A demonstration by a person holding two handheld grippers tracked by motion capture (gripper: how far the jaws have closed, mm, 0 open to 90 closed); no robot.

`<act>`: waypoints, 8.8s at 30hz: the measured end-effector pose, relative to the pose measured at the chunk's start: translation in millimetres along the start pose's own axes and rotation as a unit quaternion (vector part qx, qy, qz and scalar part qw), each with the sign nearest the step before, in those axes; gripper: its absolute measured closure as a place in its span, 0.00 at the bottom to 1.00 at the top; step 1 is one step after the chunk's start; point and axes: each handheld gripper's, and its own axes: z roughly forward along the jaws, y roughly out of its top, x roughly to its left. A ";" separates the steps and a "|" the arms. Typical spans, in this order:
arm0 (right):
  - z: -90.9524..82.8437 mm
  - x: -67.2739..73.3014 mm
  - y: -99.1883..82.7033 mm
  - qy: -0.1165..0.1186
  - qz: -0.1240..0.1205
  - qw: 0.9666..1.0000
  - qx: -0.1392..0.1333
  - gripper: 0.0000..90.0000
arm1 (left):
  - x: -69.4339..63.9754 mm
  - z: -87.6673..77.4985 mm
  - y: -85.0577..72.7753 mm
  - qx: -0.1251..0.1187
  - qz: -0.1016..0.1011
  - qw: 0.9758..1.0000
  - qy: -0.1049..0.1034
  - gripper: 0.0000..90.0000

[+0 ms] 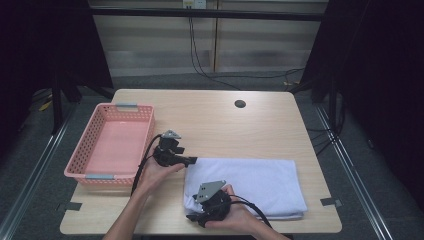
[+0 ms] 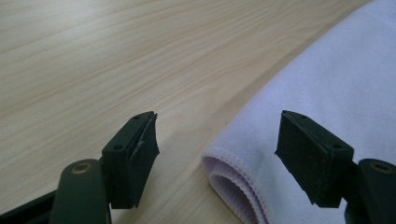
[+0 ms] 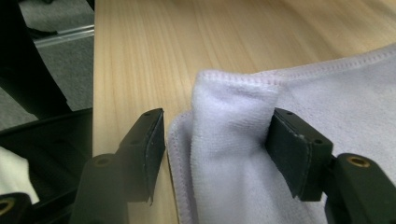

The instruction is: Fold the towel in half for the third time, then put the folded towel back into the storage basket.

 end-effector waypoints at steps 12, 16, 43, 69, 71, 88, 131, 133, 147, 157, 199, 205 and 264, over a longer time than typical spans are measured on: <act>-3.2 -8.7 -2.1 -0.024 0.044 0.999 -0.012 0.78 | 6.3 4.2 -2.4 0.009 -0.004 1.000 0.007 0.32; -4.0 -12.0 -2.3 -0.018 0.067 0.997 -0.014 0.82 | 8.9 6.3 -4.7 0.018 -0.003 1.000 0.005 0.33; -7.3 -19.8 -1.3 0.002 0.097 0.995 -0.020 0.88 | 0.7 13.4 -9.8 0.016 0.001 0.997 -0.080 0.90; -68.4 -43.0 55.8 0.003 0.127 0.980 -0.155 0.89 | 0.7 -45.4 56.6 -0.087 -0.037 0.992 -0.084 0.91; -70.1 -42.7 64.5 0.003 0.123 0.979 -0.164 0.89 | -0.2 -55.3 62.3 -0.092 -0.029 0.992 -0.076 0.91; -68.1 -28.1 93.7 -0.007 0.094 0.974 -0.205 0.90 | -0.8 -78.8 57.2 -0.091 -0.030 0.995 -0.040 0.91; -134.8 -15.1 -87.3 -0.124 0.202 0.967 -0.095 0.72 | -107.5 104.4 75.9 0.014 0.025 0.993 -0.118 0.77; -139.3 -14.8 -88.7 -0.128 0.204 0.966 -0.093 0.63 | -110.3 103.6 77.9 0.010 0.027 0.992 -0.120 0.68; -163.9 -51.1 -72.1 -0.164 0.228 0.952 -0.124 0.33 | -97.1 39.2 65.2 -0.036 0.039 0.994 -0.093 0.48; -118.2 -120.3 -48.4 -0.205 0.232 0.949 -0.058 0.24 | -104.9 -7.0 0.2 0.006 0.067 0.993 -0.100 0.53; -94.8 -156.4 -80.0 -0.134 0.257 0.957 -0.014 0.25 | -114.6 -11.8 -69.5 0.077 0.087 0.989 -0.087 0.39; -93.3 -157.2 -81.5 -0.119 0.260 0.958 -0.012 0.25 | -114.0 -9.5 -67.6 0.073 0.082 0.990 -0.083 0.41; -128.4 -159.6 -44.9 -0.065 0.243 0.966 -0.052 0.76 | -108.7 -44.1 -25.0 0.008 0.083 0.988 -0.127 0.84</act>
